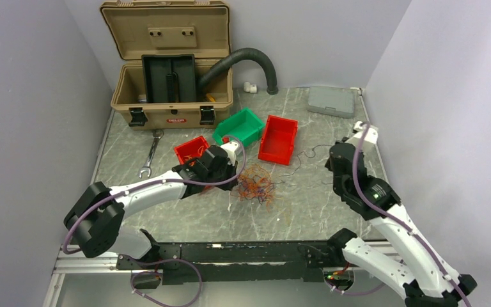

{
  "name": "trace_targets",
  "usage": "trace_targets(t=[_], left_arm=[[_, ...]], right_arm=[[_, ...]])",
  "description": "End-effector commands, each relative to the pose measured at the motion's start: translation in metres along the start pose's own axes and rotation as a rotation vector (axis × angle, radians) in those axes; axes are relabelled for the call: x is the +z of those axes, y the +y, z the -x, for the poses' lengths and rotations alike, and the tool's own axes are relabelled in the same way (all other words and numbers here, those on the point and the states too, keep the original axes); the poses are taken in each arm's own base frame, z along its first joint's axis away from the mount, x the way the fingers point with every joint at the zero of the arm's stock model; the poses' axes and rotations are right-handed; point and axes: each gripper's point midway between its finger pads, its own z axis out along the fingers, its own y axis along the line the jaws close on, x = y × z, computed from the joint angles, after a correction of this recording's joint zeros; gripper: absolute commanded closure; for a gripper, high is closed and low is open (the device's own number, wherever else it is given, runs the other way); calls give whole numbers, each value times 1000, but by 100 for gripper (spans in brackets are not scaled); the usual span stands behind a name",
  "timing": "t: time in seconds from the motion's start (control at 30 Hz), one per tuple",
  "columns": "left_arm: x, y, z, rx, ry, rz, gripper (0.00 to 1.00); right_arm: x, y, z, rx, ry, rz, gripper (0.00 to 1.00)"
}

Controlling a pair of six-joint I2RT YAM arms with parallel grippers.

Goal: Untangle the cables

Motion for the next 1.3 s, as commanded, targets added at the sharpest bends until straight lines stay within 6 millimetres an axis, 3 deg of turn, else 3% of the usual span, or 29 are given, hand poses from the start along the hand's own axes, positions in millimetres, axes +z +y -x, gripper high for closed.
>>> trace_targets(t=[0.0,0.17,0.27,0.33,0.43,0.6,0.77,1.0,1.13,1.27], left_arm=[[-15,-21,28,52,-86,-69,100],[-15,-20,25,81,-55,-55,98],[-14,-20,22,126,-24,-40,70],[-18,-21,27,158,-39,-37,54],[-28,-28,49,204,-98,-52,35],[-37,-60,93,269,-177,-154,30],[-39,-102,131,289,-273,-324,21],[-47,-135,166,301,-370,-446,19],[-40,-141,157,289,-345,-496,20],[-29,-132,142,265,-326,-481,21]], right_arm=[[3,45,-25,-53,126,192,100],[25,7,-58,-38,176,-120,100],[28,-7,-56,-26,158,-209,100],[27,7,-41,-27,130,-124,100],[14,37,4,-9,47,77,100],[-28,78,91,22,-84,363,100],[-51,108,137,31,-117,507,100],[-70,143,164,91,-117,667,100],[-72,150,169,120,-118,690,100],[-75,155,172,131,-115,712,100]])
